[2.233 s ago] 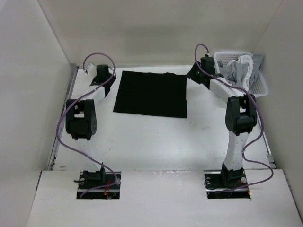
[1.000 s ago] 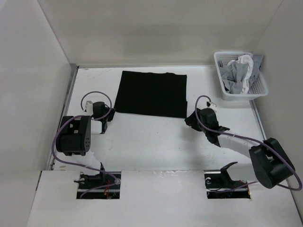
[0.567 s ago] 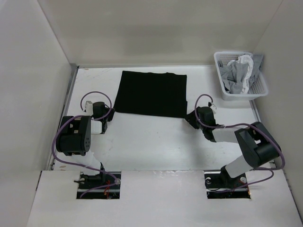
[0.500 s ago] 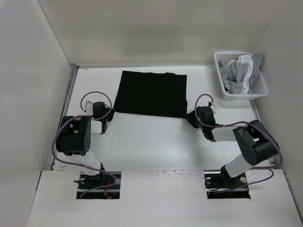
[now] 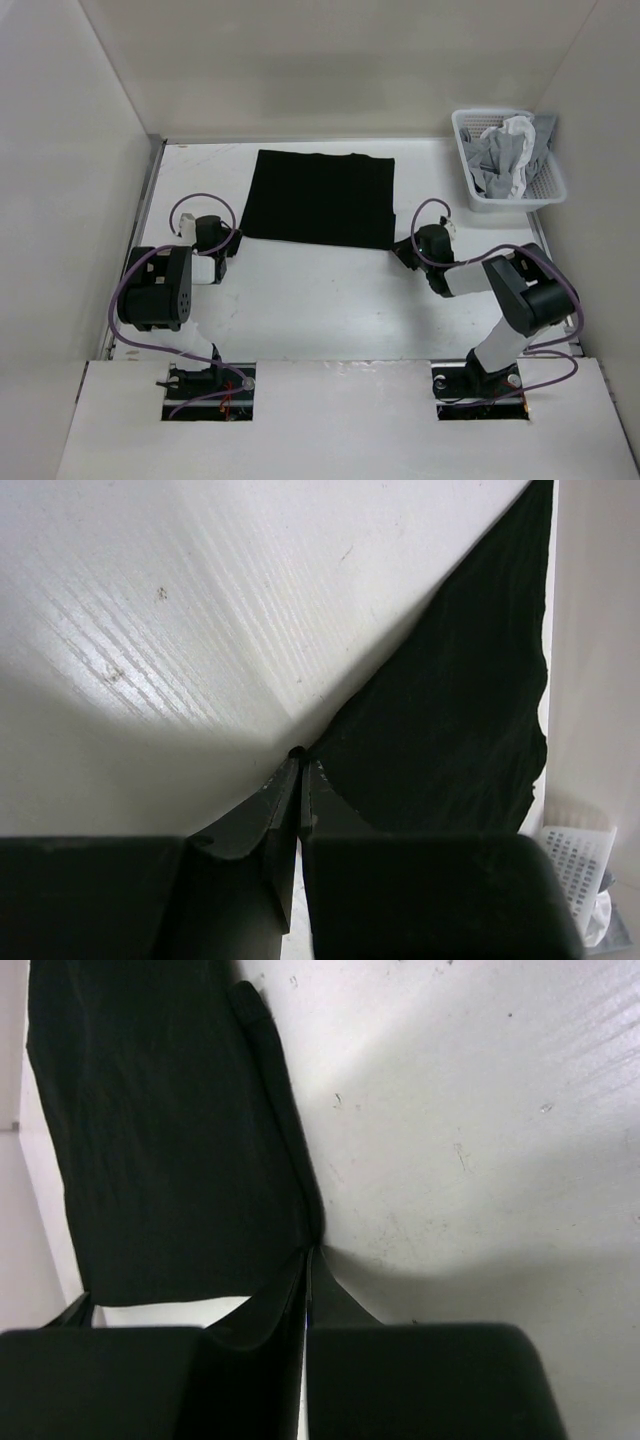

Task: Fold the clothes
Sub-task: Fold the tank top

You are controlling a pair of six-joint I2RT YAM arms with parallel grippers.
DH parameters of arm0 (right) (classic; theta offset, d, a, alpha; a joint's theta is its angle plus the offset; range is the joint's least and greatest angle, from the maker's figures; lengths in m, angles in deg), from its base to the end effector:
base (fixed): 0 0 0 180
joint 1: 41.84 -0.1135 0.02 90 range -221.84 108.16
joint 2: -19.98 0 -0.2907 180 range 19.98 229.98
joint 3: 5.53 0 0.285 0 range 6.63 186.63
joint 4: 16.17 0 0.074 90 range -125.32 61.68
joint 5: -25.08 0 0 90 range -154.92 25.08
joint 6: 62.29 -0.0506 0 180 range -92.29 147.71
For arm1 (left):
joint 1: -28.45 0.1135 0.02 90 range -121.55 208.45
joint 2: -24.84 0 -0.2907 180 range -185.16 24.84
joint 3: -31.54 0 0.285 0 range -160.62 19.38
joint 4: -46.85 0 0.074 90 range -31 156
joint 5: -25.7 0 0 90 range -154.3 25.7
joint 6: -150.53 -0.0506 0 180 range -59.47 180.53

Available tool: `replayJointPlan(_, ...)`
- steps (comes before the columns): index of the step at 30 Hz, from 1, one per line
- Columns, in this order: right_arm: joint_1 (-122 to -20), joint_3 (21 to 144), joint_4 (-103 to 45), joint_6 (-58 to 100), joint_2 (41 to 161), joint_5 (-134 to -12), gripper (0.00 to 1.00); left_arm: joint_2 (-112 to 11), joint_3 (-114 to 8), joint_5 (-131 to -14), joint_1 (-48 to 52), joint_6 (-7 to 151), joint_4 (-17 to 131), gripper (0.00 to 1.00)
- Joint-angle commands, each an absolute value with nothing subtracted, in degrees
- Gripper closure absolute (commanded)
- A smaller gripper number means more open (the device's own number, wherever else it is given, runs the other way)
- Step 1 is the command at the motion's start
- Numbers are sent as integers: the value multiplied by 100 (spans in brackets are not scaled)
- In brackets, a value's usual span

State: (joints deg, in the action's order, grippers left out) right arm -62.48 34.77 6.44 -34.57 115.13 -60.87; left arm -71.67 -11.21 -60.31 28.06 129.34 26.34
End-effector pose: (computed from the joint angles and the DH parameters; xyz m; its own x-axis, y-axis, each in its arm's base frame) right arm 0.2965 0.1079 0.1036 -0.4940 0.7575 -0.4268 0.3044 0.6105 0.7312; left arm 0.3256 0.0013 0.1042 -0.1503 -0.9291 -0.3379 -0.5298 0.3642 -0.7660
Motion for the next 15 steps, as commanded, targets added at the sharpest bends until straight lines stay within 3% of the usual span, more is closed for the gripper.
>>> replayJointPlan(1, -6245, 3475, 790, -3145, 11044, -6000, 99, -6439, -962, -6008, 2823, 12838, 2490, 100)
replayJointPlan(8, -6885, 3457, -1579, -2205, 7629, -5544, 100, -3235, -760, -6078, 2796, 12505, 4182, 100)
replayJointPlan(11, -7377, 4009, -3231, -1809, 6028, -4982, 100, -1529, -1215, -5982, 2875, 12197, 5580, 100)
replayJointPlan(15, -8237, 5020, -4701, -1623, 5049, -4428, 100, -278, -2006, -5885, 2779, 11924, 6882, 100)
